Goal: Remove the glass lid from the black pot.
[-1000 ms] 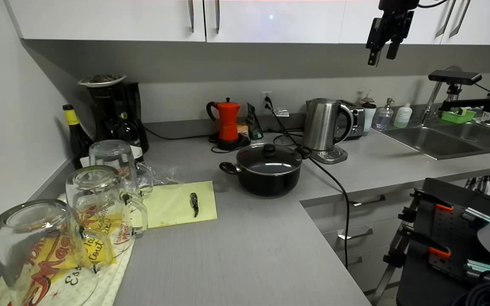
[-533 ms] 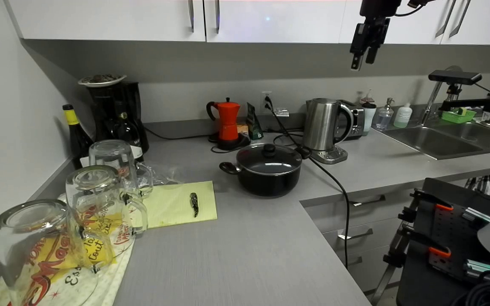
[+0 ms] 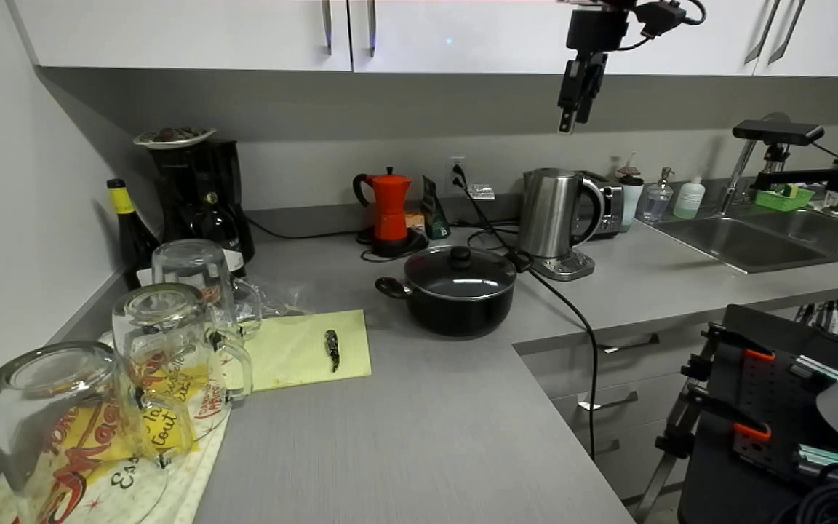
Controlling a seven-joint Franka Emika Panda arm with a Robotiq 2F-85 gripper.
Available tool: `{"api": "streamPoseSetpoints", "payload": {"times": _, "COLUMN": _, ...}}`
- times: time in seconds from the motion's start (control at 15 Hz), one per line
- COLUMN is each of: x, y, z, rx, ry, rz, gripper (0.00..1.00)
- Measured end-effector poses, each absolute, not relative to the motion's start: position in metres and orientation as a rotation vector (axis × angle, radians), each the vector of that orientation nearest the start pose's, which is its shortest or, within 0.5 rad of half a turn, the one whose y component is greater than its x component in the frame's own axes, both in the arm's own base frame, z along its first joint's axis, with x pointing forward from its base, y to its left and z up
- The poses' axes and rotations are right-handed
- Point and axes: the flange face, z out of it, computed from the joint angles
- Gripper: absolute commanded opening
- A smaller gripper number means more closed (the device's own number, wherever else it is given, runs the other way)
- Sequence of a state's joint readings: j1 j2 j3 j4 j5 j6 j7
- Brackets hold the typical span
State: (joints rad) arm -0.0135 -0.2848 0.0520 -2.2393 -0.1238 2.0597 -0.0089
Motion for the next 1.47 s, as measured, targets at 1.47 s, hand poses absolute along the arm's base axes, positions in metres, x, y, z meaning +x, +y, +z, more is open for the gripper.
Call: {"api": "streamPoseSetpoints", "payload": {"times": 1.47, "x": 0.634, "y": 0.027, "z": 0.333, "rx": -3.171, "ry": -0.549, "rz": 0.001, "gripper": 1.0}}
